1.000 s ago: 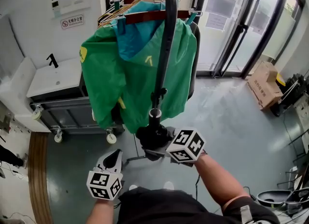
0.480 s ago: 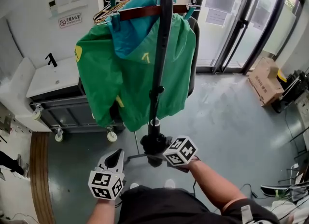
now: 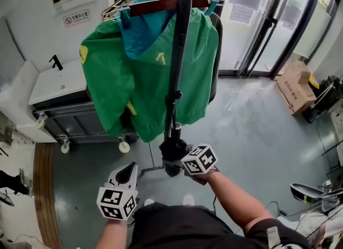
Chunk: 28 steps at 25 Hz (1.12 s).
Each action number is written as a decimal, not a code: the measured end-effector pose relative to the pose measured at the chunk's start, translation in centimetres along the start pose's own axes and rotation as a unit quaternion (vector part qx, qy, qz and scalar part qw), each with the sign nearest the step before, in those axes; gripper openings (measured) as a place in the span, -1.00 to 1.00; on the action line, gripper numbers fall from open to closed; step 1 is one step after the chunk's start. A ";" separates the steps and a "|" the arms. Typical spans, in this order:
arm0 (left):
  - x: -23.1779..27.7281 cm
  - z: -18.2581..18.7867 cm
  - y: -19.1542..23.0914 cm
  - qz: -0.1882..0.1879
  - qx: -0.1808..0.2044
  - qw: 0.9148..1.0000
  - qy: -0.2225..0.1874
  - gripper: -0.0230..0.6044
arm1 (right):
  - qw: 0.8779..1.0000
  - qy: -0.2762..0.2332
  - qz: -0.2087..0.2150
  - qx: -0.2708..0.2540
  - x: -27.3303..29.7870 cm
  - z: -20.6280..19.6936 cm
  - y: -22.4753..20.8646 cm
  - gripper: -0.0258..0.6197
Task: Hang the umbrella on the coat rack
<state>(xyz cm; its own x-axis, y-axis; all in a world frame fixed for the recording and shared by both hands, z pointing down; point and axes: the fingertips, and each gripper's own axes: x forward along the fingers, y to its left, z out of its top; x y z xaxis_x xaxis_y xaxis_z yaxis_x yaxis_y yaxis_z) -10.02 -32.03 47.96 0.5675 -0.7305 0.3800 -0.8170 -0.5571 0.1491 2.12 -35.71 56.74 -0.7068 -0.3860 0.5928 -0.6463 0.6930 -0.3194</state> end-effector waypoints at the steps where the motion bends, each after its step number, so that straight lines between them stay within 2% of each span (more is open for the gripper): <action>1: -0.1 0.0 0.1 0.001 -0.001 1.000 0.000 -0.88 | 1.000 -0.001 -0.005 -0.001 0.1 0.1 -0.2 -0.23; 7: -0.3 -0.3 0.4 0.005 -0.005 1.000 0.001 -0.88 | 0.999 -0.005 -0.036 -0.014 0.7 0.2 -1.4 -0.22; 14: 0.0 -1.2 -0.3 -0.010 -0.002 1.000 0.018 -0.88 | 0.998 -0.005 -0.054 -0.026 0.6 -0.3 -1.9 -0.15; 21: 0.1 -1.0 -0.7 -0.027 0.005 0.999 0.021 -0.88 | 0.997 -0.006 -0.083 -0.011 -0.6 -1.3 -2.0 -0.11; 28: 0.9 -1.3 -0.6 -0.069 0.021 0.997 0.032 -0.87 | 0.992 -0.009 -0.127 0.021 -1.8 -3.3 -2.3 -0.11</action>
<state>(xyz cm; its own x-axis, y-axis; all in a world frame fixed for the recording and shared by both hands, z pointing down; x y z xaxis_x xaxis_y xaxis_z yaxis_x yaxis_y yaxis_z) -9.10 -31.86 49.40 0.6651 -0.6196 0.4168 -0.7260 -0.6673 0.1664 5.84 -34.59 58.89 -0.5242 -0.5567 0.6444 -0.8155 0.5460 -0.1917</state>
